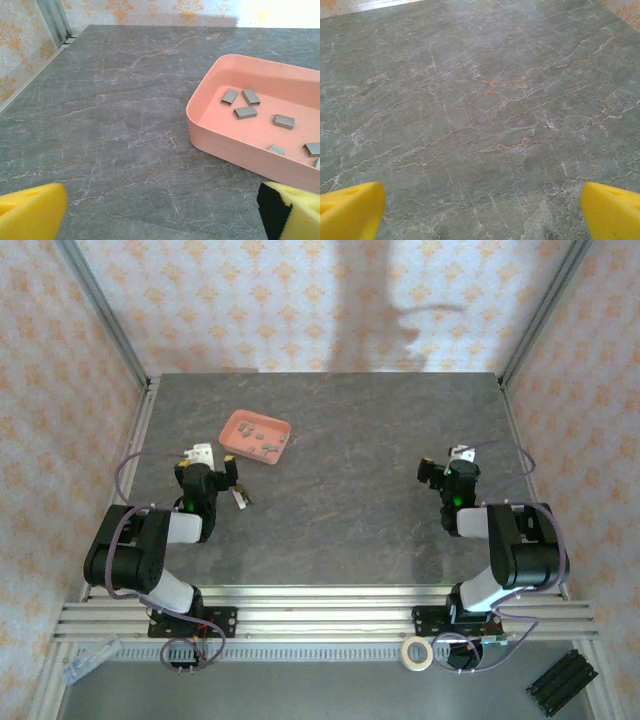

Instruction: Load the staples into the stapler

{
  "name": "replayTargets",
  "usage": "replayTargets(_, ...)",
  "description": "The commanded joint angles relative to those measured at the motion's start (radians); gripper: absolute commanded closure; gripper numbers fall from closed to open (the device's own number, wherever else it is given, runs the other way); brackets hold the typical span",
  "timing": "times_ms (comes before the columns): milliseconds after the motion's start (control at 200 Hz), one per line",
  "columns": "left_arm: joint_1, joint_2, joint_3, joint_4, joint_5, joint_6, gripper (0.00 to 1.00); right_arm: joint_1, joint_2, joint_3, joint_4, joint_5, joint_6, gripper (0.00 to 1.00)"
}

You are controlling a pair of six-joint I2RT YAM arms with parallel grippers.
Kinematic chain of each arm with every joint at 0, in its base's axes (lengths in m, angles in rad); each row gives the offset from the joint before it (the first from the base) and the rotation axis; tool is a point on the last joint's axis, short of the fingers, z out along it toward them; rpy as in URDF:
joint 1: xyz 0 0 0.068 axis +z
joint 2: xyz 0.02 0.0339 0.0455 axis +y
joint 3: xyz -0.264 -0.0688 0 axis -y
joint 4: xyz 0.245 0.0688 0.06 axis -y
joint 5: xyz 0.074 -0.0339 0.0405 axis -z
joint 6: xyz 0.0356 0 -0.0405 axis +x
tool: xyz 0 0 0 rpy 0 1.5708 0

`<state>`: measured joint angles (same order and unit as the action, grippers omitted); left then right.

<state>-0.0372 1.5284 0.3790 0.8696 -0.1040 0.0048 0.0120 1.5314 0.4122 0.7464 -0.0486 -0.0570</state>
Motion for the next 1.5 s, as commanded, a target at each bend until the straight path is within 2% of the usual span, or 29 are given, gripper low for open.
replayTargets(0, -0.001, 0.002, 0.012, 0.002, 0.008, 0.012, 0.0, 0.001, -0.009, 0.013, 0.018, 0.026, 0.002, 0.01)
replayTargets(861, 0.0, 0.004, 0.015, -0.003, 0.007, 0.01, 0.0, -0.004, -0.006, 0.02, 0.008, 0.017, 0.006, 0.01)
replayTargets(1301, 0.037, 0.003, 0.012, 0.001, 0.081, -0.014, 0.0, -0.014, -0.003, 0.026, -0.002, 0.004, 0.013, 0.01)
replayTargets(1436, 0.037, -0.001, -0.01, 0.04, 0.046, -0.028, 0.0, -0.014, -0.022, 0.022, -0.005, 0.037, 0.028, 0.01)
replayTargets(1496, 0.037, -0.019, -0.019, 0.043, 0.016, -0.038, 0.0, -0.014, -0.058, 0.043, -0.069, 0.049, 0.035, 0.0)
